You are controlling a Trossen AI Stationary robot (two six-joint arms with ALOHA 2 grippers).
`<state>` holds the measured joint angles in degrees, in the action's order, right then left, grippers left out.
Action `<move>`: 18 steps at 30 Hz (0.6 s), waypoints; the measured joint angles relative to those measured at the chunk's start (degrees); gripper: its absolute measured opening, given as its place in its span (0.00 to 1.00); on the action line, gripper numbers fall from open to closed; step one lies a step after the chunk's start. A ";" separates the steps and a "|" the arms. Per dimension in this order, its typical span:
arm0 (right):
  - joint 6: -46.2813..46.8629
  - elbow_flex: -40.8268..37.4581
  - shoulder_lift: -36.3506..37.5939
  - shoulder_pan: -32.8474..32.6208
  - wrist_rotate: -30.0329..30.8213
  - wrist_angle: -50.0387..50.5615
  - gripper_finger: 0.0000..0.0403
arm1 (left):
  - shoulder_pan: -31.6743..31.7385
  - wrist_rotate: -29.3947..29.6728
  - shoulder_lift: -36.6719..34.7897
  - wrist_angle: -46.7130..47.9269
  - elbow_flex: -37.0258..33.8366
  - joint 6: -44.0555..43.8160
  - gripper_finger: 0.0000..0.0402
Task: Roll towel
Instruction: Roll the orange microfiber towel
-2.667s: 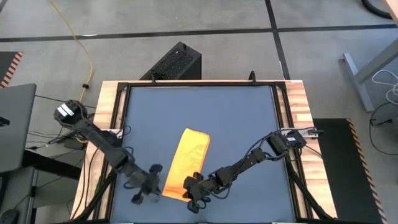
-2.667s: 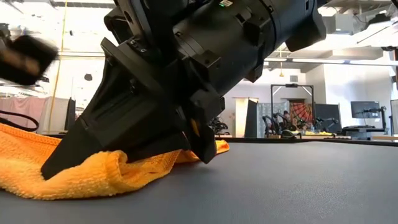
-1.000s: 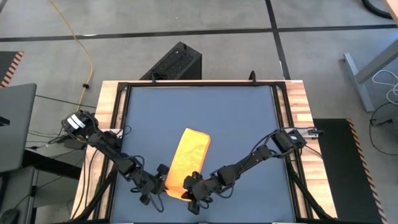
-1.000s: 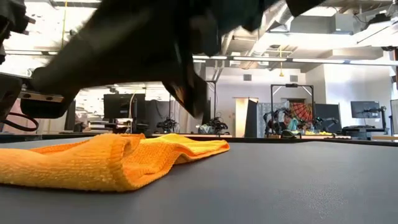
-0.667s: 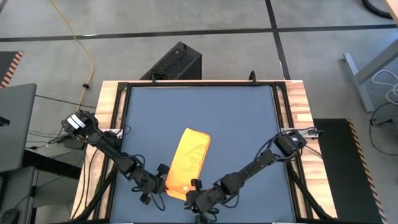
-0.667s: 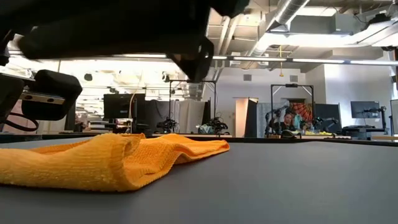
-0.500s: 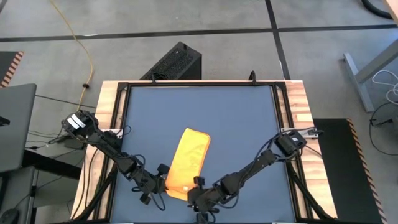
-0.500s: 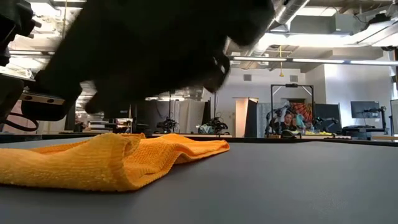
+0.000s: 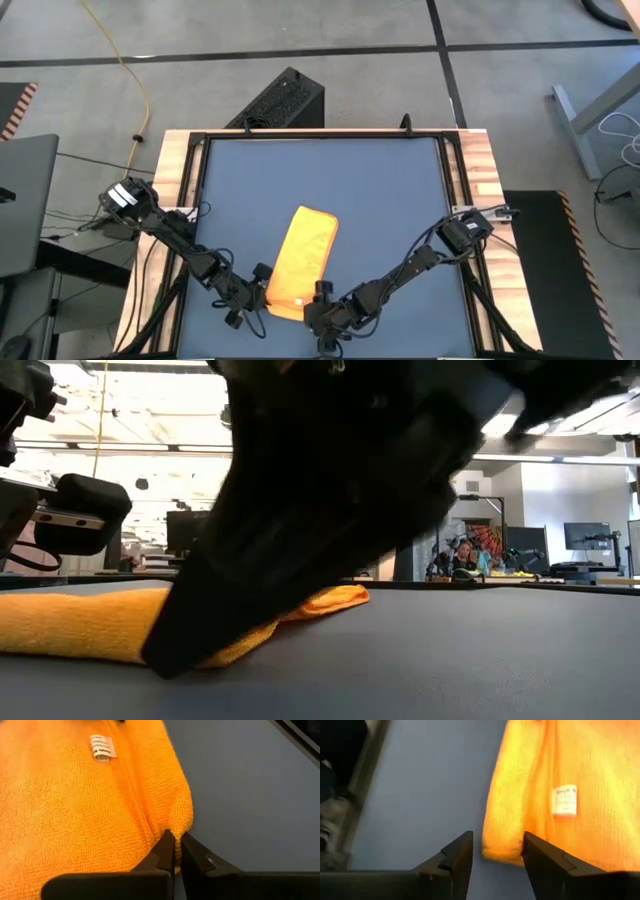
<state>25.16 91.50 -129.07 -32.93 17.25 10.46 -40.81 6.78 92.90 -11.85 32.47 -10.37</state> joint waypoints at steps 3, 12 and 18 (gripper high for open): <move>1.59 0.15 -0.52 0.28 1.10 0.27 0.44 | 0.19 -0.62 0.00 0.37 0.00 -0.02 0.00; 15.96 0.26 -0.46 0.69 -0.58 3.03 0.16 | 3.49 -11.20 0.04 -4.81 0.00 -2.32 0.00; 32.11 0.26 -0.40 1.07 -8.02 2.05 0.06 | 7.98 -20.55 0.07 -4.11 -0.02 -7.97 0.00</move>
<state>57.26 91.77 -129.47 -31.86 9.23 12.51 -32.83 -13.77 92.97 -15.96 32.45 -18.34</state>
